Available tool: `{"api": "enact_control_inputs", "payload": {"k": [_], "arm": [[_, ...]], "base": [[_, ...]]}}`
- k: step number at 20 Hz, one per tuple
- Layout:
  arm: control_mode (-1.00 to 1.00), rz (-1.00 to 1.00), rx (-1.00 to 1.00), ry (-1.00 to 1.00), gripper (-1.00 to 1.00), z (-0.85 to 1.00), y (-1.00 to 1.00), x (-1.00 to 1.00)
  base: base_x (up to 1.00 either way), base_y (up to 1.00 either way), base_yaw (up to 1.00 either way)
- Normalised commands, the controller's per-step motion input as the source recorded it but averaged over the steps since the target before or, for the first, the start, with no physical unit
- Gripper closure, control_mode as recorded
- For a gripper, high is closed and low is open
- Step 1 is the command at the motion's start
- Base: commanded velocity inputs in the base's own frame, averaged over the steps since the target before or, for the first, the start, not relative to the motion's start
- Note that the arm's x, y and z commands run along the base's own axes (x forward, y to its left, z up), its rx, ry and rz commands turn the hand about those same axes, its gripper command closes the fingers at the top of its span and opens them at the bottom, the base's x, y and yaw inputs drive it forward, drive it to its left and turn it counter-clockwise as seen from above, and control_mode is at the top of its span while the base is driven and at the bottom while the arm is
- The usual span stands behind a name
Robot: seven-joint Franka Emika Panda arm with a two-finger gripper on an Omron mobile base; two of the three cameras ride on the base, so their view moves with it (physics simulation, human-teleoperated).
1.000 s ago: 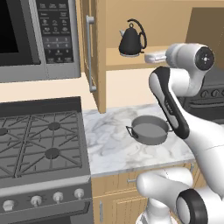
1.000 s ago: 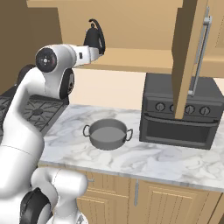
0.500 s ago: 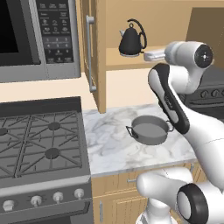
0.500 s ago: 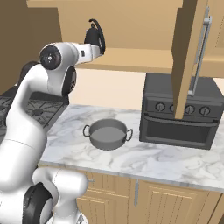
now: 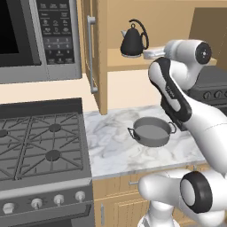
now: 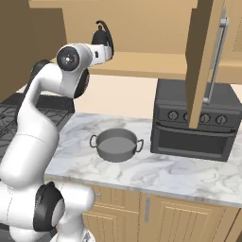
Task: Pick the kettle from the cabinet and place it on a stove burner. Then pick the pot from the counter and place it on another stove burner. Finally, turn both burners on.
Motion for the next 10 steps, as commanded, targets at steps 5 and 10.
{"api": "enact_control_inputs", "payload": {"k": [5, 10], "arm": [[-1.0, 0.08, 0.0, 0.0, -1.0, 0.0, -0.06, 0.32], [-1.0, 0.09, 0.0, 0.0, -1.0, 0.0, -0.2, 0.26]], "base": [[0.0, 0.0, 0.0], [0.0, 0.0, 0.0]]}}
